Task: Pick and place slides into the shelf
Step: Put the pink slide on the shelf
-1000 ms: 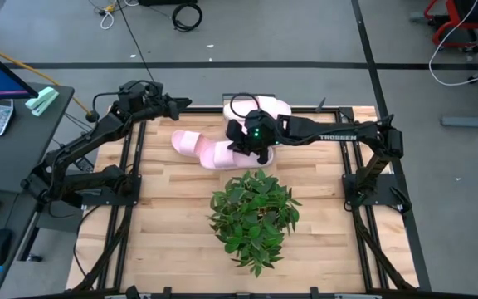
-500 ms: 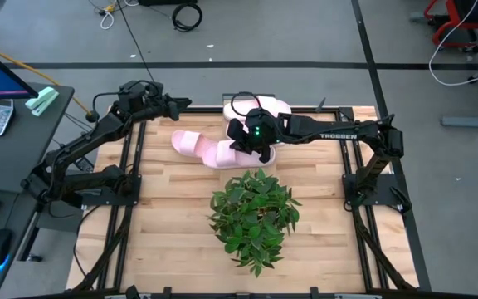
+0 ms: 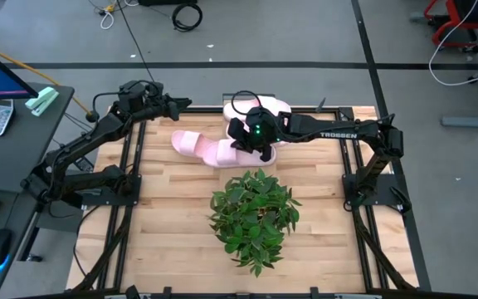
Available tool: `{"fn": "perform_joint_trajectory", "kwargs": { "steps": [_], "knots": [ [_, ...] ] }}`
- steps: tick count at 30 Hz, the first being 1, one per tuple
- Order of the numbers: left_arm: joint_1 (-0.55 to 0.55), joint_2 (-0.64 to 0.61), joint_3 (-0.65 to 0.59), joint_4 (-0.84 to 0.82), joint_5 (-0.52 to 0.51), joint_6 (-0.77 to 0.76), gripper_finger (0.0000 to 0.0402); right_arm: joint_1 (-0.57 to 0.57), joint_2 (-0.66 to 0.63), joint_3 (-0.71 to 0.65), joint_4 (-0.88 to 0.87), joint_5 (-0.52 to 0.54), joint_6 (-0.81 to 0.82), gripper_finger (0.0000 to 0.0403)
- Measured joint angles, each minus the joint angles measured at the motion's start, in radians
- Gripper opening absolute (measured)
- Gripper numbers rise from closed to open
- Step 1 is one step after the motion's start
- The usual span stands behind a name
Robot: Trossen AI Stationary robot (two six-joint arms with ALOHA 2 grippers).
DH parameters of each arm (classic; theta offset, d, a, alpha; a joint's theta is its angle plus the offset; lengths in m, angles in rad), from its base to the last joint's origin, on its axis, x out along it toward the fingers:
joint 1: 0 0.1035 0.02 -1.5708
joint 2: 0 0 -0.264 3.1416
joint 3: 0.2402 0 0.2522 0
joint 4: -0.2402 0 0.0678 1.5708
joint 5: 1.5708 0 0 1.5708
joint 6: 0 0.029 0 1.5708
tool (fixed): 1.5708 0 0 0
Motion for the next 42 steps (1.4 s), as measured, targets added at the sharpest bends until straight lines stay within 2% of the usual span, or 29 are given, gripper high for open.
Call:
{"fn": "perform_joint_trajectory", "kwargs": {
  "steps": [6, 18, 31, 42],
  "knots": [
    [0.000, 0.000, 0.000, 0.000, 0.000, 0.002, 0.0146, -0.002, 0.000, 0.000, -0.003, 0.011, -0.005, 0.0013],
    [0.000, 0.000, 0.000, -0.001, 0.000, 0.000, 0.0142, -0.002, 0.000, 0.000, -0.015, 0.041, -0.034, 0.0067],
    [0.000, 0.000, 0.000, -0.031, 0.000, -0.001, 0.0138, -0.001, -0.008, 0.000, -0.010, 0.040, -0.043, 0.0093],
    [0.000, 0.000, 0.000, -0.055, 0.000, -0.007, 0.0150, -0.001, -0.084, 0.003, -0.009, 0.054, -0.080, 0.0100]
  ]
}}
